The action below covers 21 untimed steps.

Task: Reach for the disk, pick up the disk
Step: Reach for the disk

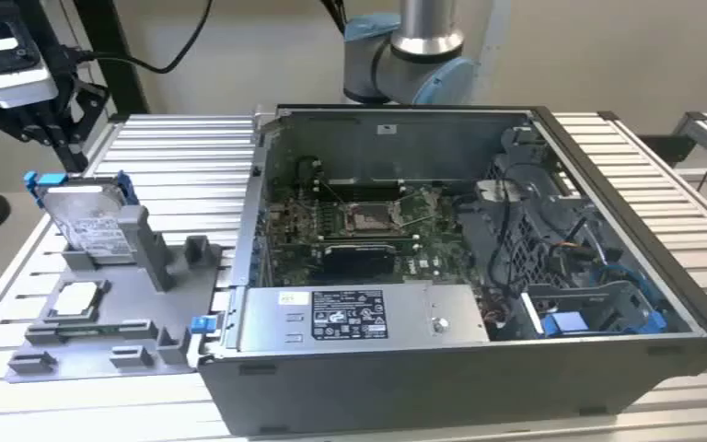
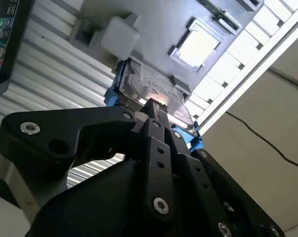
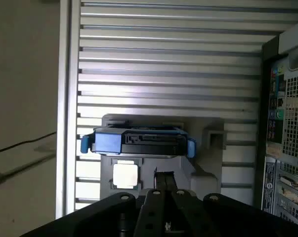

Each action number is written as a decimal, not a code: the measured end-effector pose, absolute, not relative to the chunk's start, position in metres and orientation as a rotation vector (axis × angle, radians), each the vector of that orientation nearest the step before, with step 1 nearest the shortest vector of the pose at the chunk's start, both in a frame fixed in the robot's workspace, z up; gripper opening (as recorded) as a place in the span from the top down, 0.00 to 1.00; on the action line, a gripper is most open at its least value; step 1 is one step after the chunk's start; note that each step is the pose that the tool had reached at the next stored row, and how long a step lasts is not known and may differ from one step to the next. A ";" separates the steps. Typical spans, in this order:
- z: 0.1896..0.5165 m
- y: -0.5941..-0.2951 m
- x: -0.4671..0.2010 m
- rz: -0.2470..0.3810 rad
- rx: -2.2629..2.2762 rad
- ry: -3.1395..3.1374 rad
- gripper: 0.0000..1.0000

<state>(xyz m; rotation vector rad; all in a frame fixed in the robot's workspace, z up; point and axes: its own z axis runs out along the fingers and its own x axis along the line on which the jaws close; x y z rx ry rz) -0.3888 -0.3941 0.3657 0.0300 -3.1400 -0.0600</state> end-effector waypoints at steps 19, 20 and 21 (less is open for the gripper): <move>0.365 -0.387 -0.399 -0.060 0.030 -3.140 1.00; 0.365 -0.386 -0.402 -0.060 0.030 -3.140 1.00; 0.365 -0.385 -0.405 -0.060 0.030 -3.140 1.00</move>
